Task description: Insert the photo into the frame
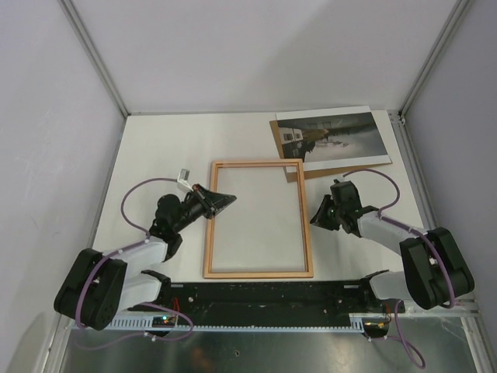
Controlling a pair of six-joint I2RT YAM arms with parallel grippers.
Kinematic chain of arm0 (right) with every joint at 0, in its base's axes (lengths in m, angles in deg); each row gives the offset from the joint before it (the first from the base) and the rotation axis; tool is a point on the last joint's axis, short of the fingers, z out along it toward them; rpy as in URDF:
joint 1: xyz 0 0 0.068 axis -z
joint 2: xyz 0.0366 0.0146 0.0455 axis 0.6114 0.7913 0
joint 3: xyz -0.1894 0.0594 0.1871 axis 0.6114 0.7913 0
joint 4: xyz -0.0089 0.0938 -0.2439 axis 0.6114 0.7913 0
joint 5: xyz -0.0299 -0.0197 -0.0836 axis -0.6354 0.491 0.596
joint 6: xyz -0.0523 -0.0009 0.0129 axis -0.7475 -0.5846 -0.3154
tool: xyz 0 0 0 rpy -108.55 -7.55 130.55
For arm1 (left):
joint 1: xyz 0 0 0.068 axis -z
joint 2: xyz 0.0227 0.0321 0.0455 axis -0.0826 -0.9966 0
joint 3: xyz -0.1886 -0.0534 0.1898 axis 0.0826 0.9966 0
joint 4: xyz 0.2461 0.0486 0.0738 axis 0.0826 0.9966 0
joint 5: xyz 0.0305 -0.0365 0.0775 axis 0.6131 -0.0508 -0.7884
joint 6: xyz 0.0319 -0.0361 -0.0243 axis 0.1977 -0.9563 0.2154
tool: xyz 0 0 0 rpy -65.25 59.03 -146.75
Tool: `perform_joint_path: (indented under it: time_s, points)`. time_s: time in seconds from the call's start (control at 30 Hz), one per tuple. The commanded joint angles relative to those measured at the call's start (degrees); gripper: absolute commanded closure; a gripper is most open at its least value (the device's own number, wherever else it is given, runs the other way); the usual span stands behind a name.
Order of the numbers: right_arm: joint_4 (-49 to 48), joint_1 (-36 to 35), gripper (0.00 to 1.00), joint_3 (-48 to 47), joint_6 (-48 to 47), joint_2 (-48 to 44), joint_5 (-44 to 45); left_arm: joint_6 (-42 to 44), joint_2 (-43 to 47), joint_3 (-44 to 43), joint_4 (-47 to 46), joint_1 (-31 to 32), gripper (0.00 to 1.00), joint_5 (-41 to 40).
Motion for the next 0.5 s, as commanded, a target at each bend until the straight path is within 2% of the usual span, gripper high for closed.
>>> perform_joint_path:
  time_s: [0.0, 0.47]
  points:
    - [-2.4, 0.2, 0.8, 0.2, -0.4, 1.1, -0.5, -1.0, -0.8, -2.7, -5.0, 0.5, 1.0, -0.5]
    - [-2.5, 0.5, 0.81, 0.2, -0.7, 1.6, -0.3, -1.3, 2.8, -1.0, -5.1, 0.5, 1.0, -0.4]
